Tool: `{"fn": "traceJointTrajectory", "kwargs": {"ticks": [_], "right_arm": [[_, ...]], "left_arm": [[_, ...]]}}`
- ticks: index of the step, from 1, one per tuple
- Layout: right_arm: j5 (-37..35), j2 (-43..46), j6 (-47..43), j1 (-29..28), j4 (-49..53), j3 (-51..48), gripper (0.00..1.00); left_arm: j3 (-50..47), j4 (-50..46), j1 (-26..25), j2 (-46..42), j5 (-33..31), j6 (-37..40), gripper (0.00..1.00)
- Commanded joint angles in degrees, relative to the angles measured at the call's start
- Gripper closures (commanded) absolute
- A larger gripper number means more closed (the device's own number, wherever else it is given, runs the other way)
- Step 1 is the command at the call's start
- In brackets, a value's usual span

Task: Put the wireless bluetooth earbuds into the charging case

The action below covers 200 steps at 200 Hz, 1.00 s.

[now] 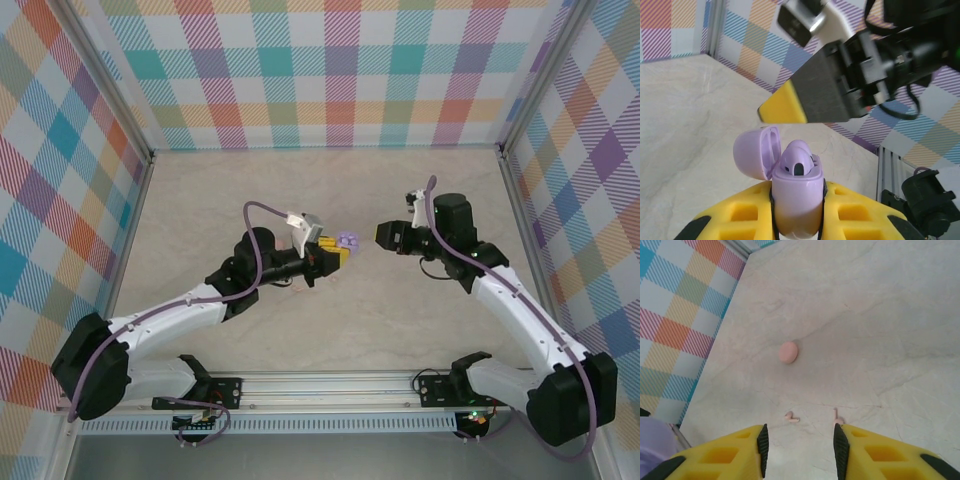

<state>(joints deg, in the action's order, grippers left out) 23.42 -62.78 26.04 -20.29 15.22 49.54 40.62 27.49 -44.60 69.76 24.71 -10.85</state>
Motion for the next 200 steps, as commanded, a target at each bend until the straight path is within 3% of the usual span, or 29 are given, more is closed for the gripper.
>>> {"fn": "traceJointTrajectory", "kwargs": {"ticks": [1, 36, 76, 200], "right_arm": [[11.5, -0.53, 1.14, 1.22, -7.56, -2.64, 0.64], [18.66, -2.42, 2.19, 1.23, -11.99, -3.08, 0.74], [25.15, -3.36, 5.39, 1.25, -19.22, -4.46, 0.77], [29.24, 0.69, 6.71, 1.13, -21.34, -4.2, 0.76]], "left_arm": [[-1.2, 5.1, -0.92, -2.11, 3.93, 0.85, 0.9], [-2.1, 8.92, -0.84, -2.83, 6.69, 0.15, 0.9], [-2.05, 10.34, -0.84, -2.07, 8.32, -0.96, 0.9], [0.37, 8.31, -0.92, 3.67, 7.74, -2.53, 0.9]]}}
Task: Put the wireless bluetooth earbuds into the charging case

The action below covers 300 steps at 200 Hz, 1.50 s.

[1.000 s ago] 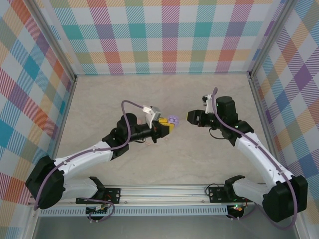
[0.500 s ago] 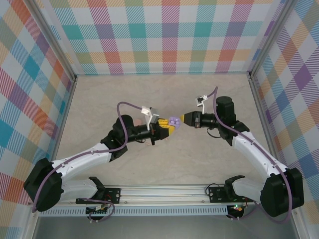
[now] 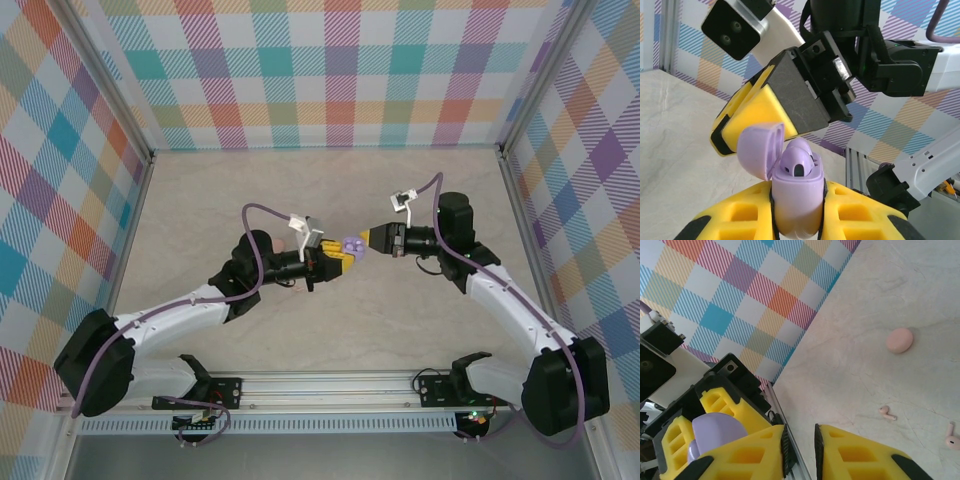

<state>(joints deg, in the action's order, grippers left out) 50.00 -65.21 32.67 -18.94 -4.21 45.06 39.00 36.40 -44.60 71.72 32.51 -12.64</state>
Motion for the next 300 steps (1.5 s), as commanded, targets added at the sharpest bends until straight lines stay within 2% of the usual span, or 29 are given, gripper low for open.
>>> {"fn": "traceJointTrajectory", "kwargs": {"ticks": [1, 36, 58, 90, 116, 160, 176, 195, 213, 231, 265, 300], "right_arm": [[2.61, 3.23, 0.06, -0.22, -1.88, 0.33, 0.76], [2.43, 4.8, -0.79, -0.16, -0.18, 0.71, 0.76], [-0.38, 5.09, -2.68, -0.22, 3.79, 1.54, 0.76], [-9.81, 5.36, -6.42, -0.22, 12.89, 3.37, 0.75], [-15.77, 6.54, -7.74, -0.22, 16.58, 3.38, 0.73], [-24.7, 8.24, -9.23, -0.22, 22.39, 2.94, 0.73], [-26.46, 8.42, -9.6, -0.22, 23.91, 2.77, 0.72], [-27.35, 8.48, -9.98, -0.22, 25.05, 2.51, 0.72], [-27.91, 8.76, -10.0, -0.22, 25.78, 2.26, 0.72], [-28.18, 9.16, -9.99, -0.22, 26.11, 1.89, 0.72], [-28.11, 9.49, -9.73, -0.22, 26.18, 1.46, 0.71], [-27.68, 9.4, -9.64, -0.22, 26.6, 1.17, 0.71]], "left_arm": [[2.02, -0.71, -0.88, 1.73, -0.07, -0.77, 0.9], [2.47, -1.6, -0.89, 2.76, -0.83, -1.07, 0.9], [2.59, -2.34, -0.84, 2.63, -1.91, -1.07, 0.9], [3.77, -6.87, -0.86, 2.59, -6.99, -1.51, 0.9], [5.11, -10.91, -0.52, 3.69, -11.19, -2.18, 0.9], [6.86, -13.95, 2.05, 7.49, -17.37, -8.05, 0.9], [9.11, -18.73, 3.41, 9.6, -20.92, -10.03, 0.9], [14.44, -28.31, 6.32, 13.55, -23.62, -13.22, 0.95], [18.93, -33.01, 9.59, 18.14, -21.23, -14.52, 0.97], [22.74, -35.02, 11.81, 22.94, -19.02, -13.57, 0.94], [34.25, -42.84, 14.42, 33.67, -15.18, -9.74, 0.93], [44.63, -46.93, 16.16, 43.47, -10.21, -7.42, 0.9]]}}
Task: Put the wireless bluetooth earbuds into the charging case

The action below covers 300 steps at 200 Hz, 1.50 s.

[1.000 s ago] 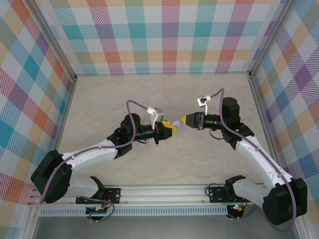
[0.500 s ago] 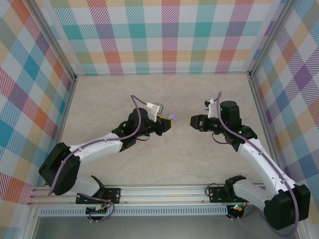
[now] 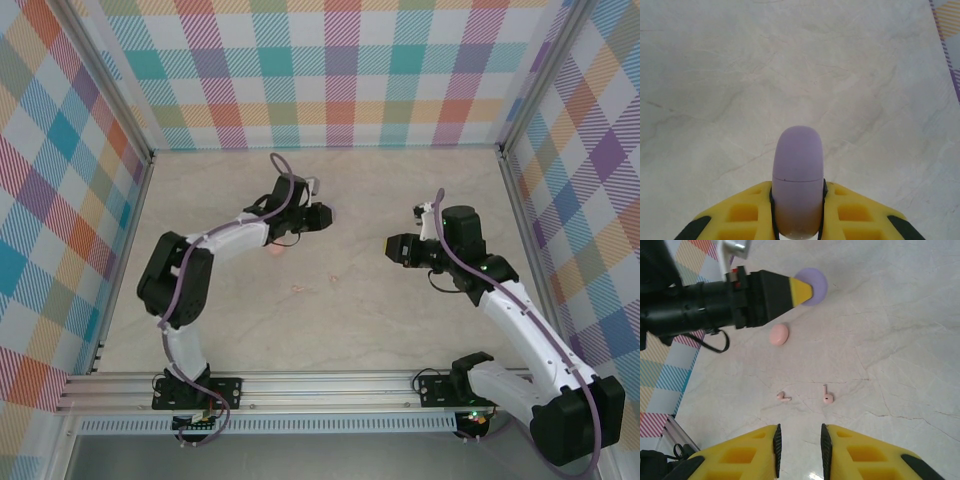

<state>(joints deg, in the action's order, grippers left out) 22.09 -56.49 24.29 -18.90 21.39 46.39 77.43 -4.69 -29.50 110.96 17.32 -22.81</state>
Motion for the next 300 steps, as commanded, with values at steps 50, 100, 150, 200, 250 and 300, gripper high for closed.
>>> {"fn": "traceJointTrajectory", "kwargs": {"ticks": [50, 100, 150, 200, 250, 300], "right_arm": [[-0.54, 1.33, -0.82, -0.25, 1.33, -0.38, 0.7], [-2.05, 1.65, -0.91, -0.26, 1.64, -0.24, 0.68], [-2.24, 1.38, -1.18, -0.22, 2.26, 0.46, 0.68], [-2.36, 0.83, -1.89, -0.26, 3.34, 1.06, 0.67], [1.67, -2.69, -2.41, -0.25, 3.36, 2.12, 0.63], [3.58, -6.04, -2.16, -0.35, 2.87, 2.43, 0.61]], "left_arm": [[17.86, -12.73, 2.71, 14.47, 9.59, 3.08, 0.88], [24.79, -16.58, 3.05, 21.05, 9.64, 2.33, 0.84], [28.52, -18.88, 3.13, 24.98, 8.79, 1.78, 0.73], [27.59, -20.65, 3.13, 23.34, 4.64, 4.36, 0.39], [23.78, -22.84, 4.52, 14.7, 0.27, 8.8, 0.29], [15.54, -23.82, 9.43, 6.69, -1.86, 11.87, 0.33]]}}
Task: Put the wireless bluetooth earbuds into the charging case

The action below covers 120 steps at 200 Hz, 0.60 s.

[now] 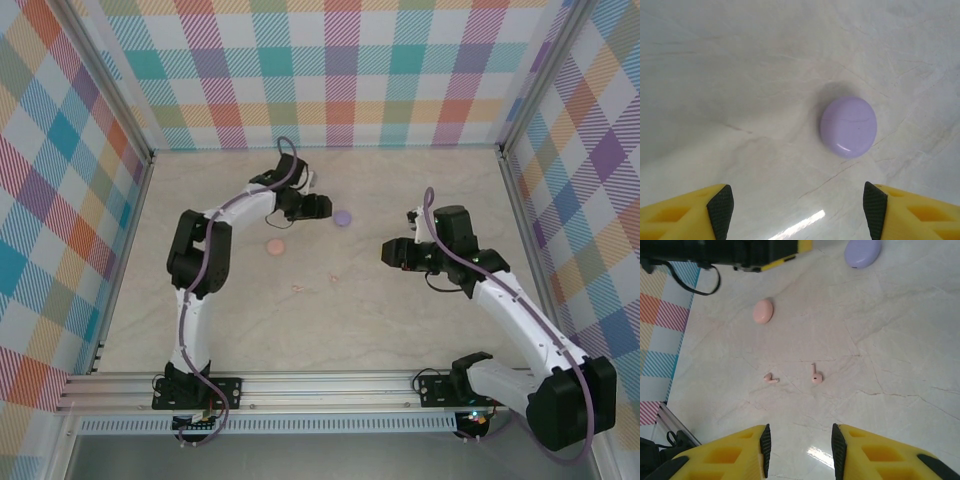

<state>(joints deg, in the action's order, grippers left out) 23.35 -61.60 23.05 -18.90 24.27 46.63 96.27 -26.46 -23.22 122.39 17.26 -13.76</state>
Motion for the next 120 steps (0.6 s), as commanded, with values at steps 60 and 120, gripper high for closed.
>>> {"fn": "traceJointTrajectory", "kwargs": {"ticks": [60, 120], "right_arm": [[2.35, -1.5, -0.66, -0.88, 0.11, 1.53, 0.59], [1.52, -1.67, -0.56, -1.06, 0.25, 1.09, 0.59]], "left_arm": [[-8.69, -4.44, 7.02, -6.48, -7.73, 5.4, 0.38], [-12.93, -6.53, 7.4, -7.36, -8.4, 5.06, 0.42]]}}
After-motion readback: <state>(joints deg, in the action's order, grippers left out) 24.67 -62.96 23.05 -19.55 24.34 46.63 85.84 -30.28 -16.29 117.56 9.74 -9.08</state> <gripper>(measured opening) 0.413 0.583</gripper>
